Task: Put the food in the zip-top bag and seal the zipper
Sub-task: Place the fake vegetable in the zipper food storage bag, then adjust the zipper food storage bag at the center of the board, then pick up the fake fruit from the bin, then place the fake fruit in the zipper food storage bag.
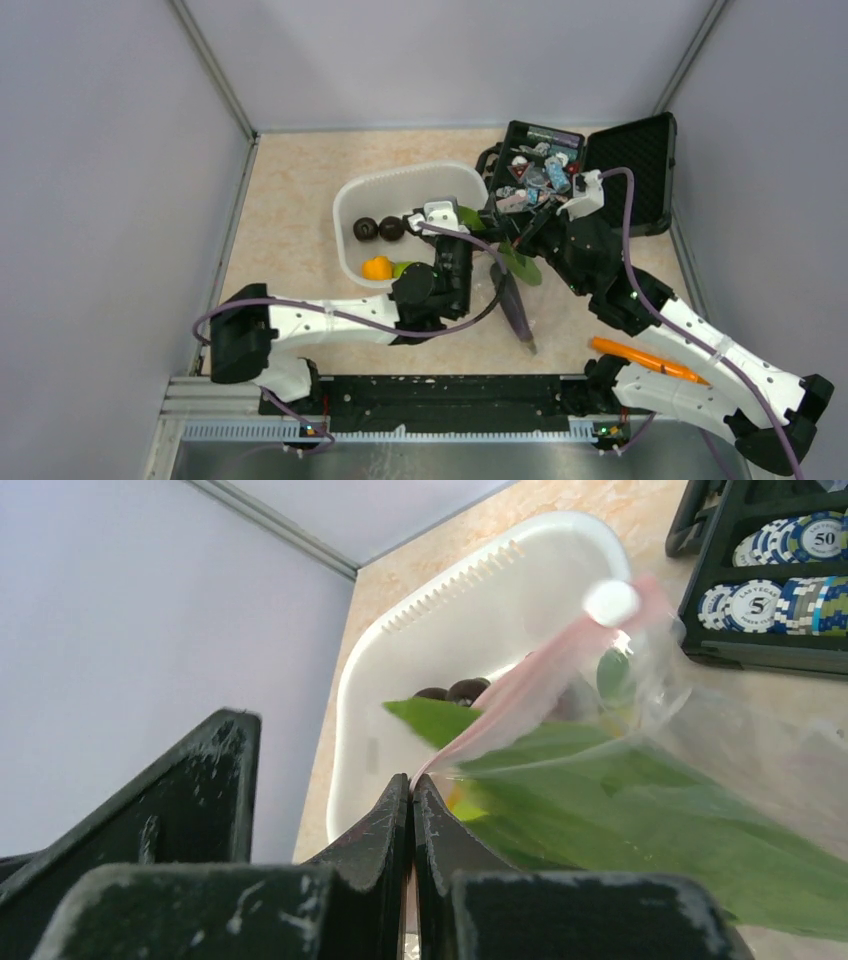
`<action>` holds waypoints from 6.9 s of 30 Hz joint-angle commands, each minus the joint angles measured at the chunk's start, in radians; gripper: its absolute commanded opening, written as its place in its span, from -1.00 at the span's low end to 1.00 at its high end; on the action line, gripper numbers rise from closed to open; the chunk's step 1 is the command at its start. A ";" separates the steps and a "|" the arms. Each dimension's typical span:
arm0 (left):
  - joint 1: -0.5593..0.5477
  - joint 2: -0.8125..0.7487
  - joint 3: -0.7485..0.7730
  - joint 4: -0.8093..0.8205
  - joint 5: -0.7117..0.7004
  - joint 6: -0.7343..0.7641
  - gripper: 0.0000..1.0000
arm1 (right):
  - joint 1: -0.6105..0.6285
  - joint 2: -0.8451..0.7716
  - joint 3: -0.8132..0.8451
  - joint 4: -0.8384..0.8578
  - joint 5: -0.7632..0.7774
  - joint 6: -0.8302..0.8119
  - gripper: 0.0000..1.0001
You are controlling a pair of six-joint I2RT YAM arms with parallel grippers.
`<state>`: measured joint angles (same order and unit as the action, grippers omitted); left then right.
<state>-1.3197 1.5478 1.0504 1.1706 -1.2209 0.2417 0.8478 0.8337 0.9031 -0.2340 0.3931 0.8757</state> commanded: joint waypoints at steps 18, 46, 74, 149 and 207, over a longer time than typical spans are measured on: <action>0.392 -0.399 0.018 -1.158 1.124 -0.581 0.97 | -0.032 -0.148 -0.056 0.120 -0.054 -0.273 -1.00; 0.424 -0.187 0.199 -1.482 1.397 -0.579 -0.71 | -0.031 -0.096 -0.035 0.007 -0.040 -0.289 -1.00; 0.416 -0.017 0.371 -1.265 1.542 -0.645 -1.00 | -0.032 -0.242 0.106 -0.078 0.061 -0.614 -1.00; 0.923 0.241 0.273 -1.601 1.183 -0.433 0.84 | -0.031 -0.209 -0.151 0.028 -0.361 -0.412 -1.00; 0.799 -0.465 -0.155 -1.052 1.738 -0.713 -0.13 | -0.031 -0.182 -0.147 -0.005 -0.237 -0.382 -1.00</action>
<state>-0.4641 1.2087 0.9447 -0.0967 0.4168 -0.3866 0.8261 0.6350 0.7460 -0.2539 0.1154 0.4839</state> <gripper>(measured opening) 0.644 0.006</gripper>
